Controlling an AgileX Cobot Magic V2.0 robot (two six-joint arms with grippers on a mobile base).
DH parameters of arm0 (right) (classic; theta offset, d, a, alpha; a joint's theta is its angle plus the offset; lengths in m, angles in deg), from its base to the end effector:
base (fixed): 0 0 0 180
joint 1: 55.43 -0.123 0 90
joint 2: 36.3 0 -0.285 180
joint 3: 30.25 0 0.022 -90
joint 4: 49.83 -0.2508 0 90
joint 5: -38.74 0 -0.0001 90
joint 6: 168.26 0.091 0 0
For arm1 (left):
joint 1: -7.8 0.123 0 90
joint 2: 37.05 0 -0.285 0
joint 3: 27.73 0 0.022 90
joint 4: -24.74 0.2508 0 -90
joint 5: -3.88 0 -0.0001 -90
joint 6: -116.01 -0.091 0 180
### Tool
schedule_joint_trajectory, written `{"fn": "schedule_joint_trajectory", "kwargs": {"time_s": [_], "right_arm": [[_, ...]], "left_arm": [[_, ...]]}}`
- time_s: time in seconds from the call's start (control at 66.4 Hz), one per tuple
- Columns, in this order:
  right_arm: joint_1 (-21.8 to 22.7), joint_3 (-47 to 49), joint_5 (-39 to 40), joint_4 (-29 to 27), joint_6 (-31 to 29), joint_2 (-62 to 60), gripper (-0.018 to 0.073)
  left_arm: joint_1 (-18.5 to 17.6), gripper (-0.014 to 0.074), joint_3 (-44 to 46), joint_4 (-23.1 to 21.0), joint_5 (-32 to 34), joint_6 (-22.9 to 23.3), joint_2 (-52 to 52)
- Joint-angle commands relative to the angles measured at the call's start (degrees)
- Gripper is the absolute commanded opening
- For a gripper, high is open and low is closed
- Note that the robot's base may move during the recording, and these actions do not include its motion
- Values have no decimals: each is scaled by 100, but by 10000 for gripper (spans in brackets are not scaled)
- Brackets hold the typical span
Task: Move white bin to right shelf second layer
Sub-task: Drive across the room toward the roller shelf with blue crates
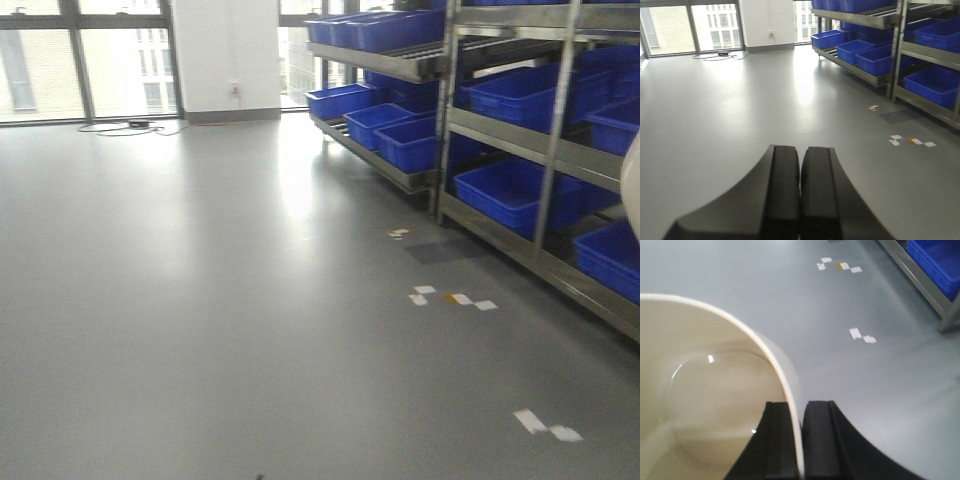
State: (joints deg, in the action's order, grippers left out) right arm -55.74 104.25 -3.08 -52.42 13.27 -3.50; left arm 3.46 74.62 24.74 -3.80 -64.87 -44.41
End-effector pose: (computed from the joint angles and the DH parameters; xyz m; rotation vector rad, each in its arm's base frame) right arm 0.0802 0.0032 0.3041 0.0394 2.0961 0.0713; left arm 0.0560 -0.0043 0.1989 0.0737 1.6163 -0.0466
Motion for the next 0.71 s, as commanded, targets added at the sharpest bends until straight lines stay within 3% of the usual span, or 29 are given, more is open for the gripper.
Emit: {"fn": "schedule_joint_trajectory", "kwargs": {"time_s": [0.0, 0.692], "right_arm": [[36, 172, 515, -37, 11, 28, 56], [36, 172, 515, -37, 11, 28, 56]], "left_arm": [[-19, 85, -211, 0, 493, 17, 92], [-19, 85, -211, 0, 493, 17, 92]]}}
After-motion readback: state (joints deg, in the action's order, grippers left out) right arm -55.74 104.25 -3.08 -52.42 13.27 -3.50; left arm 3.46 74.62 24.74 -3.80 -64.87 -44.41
